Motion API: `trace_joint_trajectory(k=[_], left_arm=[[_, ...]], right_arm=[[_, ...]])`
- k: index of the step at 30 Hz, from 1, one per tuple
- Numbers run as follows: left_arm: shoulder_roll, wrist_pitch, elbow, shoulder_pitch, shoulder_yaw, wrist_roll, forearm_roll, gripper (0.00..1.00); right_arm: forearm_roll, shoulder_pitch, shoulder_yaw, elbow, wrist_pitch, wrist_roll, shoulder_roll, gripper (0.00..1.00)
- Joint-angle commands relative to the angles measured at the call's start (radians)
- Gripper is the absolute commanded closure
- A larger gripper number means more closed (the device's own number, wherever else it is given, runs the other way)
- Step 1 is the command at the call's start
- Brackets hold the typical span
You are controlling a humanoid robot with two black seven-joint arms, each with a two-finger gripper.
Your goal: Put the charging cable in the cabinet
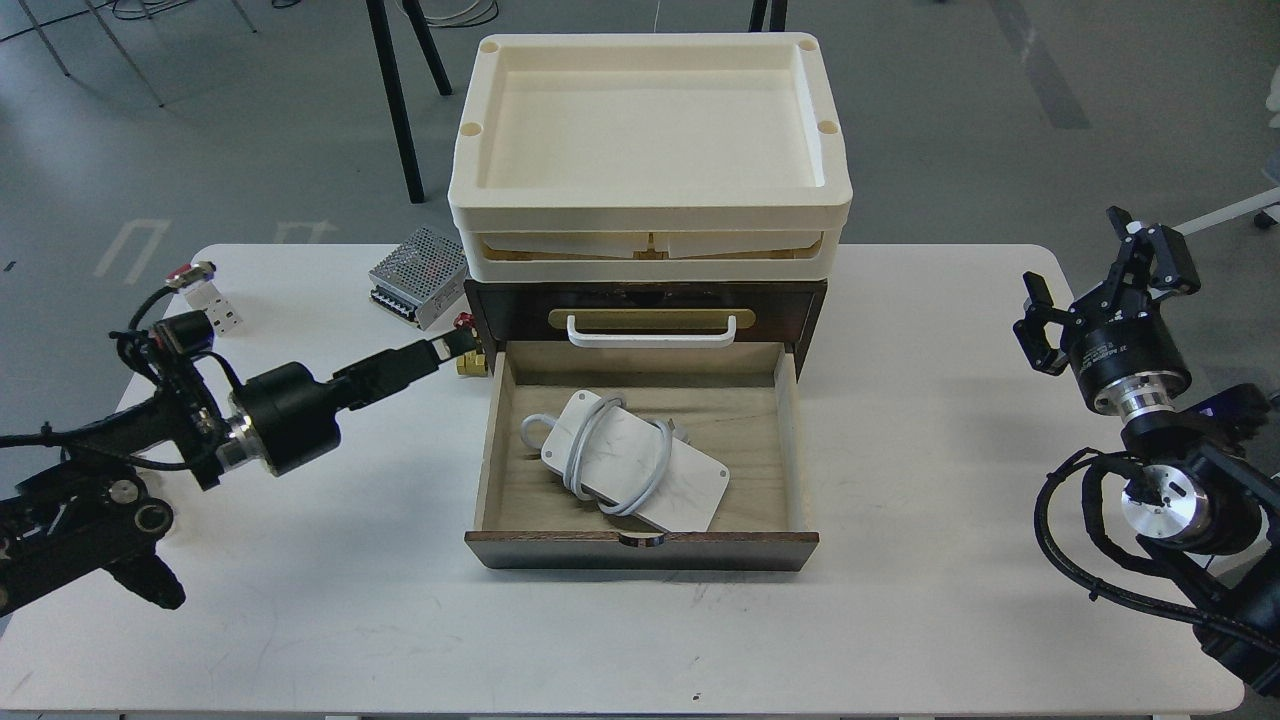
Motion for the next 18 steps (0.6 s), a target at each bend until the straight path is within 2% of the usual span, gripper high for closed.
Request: trace_joint_trajectory(k=[1,9,14,18], left_arm=[[0.083,-0.006,0.034,0.018,-0.013,0.0,-0.27,0.16],[0.079,-0.023,0.191,0.065,-0.013,0.0,-0.829,0.15],[-0.044,-0.113,0.299,0.062,-0.03,0.0,-1.018,0.14],[-0.153,-0.188,0.443,0.061,-0.113,0.0,-1.05,0.14]], right_arm=[[0.0,0.0,-0.004,0.0,0.0,0.0,0.0,0.01],[0.0,0.0,-0.006,0.002,0.002,0.0,0.0,0.01],[0.0,0.0,-0.006,0.002,0.003,0.0,0.0,0.01],[0.002,0.002,-0.001,0.002,0.005,0.0,0.0,0.01]])
